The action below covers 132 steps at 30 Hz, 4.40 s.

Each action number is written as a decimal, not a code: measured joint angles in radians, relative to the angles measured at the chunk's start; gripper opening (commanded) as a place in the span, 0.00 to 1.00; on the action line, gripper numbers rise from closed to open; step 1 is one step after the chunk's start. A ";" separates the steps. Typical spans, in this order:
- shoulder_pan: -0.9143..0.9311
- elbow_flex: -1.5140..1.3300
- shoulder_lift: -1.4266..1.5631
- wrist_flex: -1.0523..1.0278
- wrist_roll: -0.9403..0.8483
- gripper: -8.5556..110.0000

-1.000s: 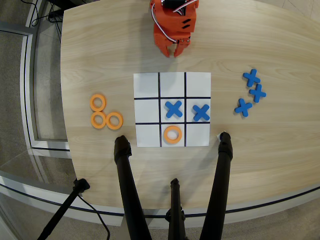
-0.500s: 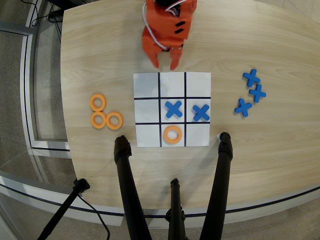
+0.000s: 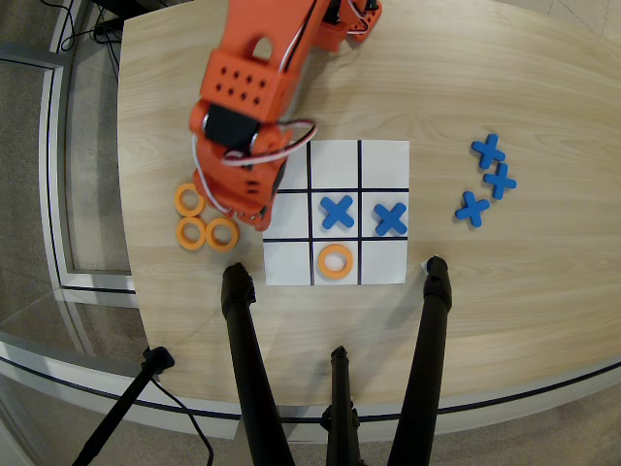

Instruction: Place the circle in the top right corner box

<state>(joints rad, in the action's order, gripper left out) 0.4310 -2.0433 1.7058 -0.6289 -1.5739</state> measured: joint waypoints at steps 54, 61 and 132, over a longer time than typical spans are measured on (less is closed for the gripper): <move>0.038 0.515 -0.577 -0.239 0.009 0.21; 0.080 0.515 -0.551 -0.414 0.009 0.20; -0.393 0.495 -0.311 -0.278 0.184 0.07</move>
<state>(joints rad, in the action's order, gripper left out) 0.0383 -1.5478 1.3944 -0.9066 -1.3898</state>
